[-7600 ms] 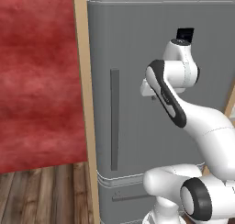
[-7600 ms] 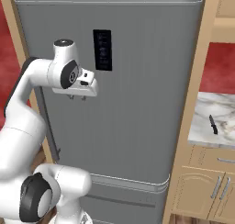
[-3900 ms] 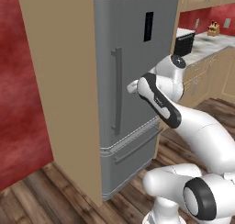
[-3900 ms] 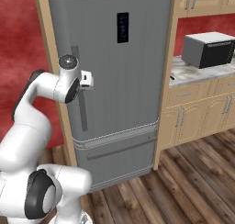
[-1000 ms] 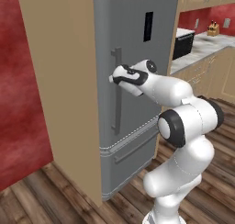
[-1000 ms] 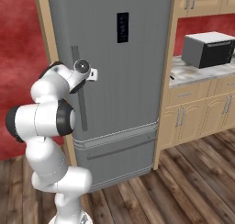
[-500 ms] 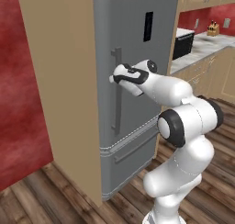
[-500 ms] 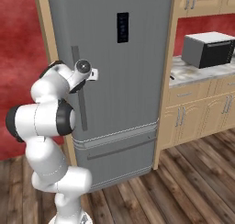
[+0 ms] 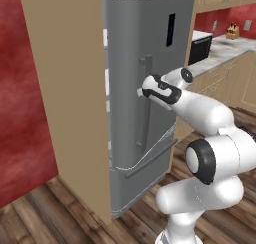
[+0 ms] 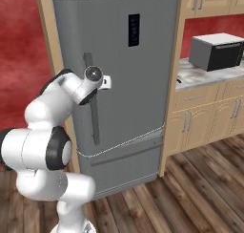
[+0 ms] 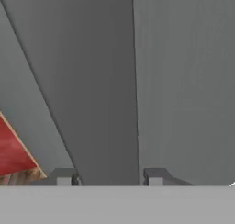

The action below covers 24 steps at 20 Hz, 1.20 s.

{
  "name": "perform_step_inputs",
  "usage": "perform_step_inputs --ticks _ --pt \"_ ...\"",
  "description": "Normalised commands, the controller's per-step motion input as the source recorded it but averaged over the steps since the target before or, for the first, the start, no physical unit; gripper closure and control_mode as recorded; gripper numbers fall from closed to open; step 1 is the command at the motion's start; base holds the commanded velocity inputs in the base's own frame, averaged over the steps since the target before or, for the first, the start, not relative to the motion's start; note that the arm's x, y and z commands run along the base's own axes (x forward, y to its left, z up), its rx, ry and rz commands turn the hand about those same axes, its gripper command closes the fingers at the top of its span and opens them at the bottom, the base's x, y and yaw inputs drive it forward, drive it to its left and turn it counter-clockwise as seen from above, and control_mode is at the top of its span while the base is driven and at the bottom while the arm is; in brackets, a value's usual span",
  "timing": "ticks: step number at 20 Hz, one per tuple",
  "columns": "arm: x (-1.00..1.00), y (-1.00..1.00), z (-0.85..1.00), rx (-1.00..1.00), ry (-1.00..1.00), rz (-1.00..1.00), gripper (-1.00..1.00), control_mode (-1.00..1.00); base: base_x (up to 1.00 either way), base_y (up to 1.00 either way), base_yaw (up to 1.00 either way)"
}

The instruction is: Retrieve the butter from the fridge and place it on a plate on the dining table. Then retrieve the butter knife by the fridge and place it near the plate.

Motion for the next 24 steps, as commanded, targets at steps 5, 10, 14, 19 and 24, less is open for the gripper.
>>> perform_step_inputs --ticks 5,10,14,19,24 --pt "-0.97 -1.0 0.0 -0.04 0.0 0.0 1.0 -1.0 0.0 0.0 0.0" --pt "-0.71 -1.0 0.0 0.0 0.06 0.01 1.0 -1.0 0.0 0.0 0.0" --pt "-0.63 -1.0 0.0 0.0 0.09 0.0 1.0 -1.0 0.0 0.0 0.0" --pt "-0.68 -1.0 0.0 -0.01 0.1 0.0 1.0 -1.0 0.0 0.0 0.0" --pt "-0.5 -0.63 0.09 0.0 0.02 0.0 -1.0 -1.0 0.0 0.0 0.0"
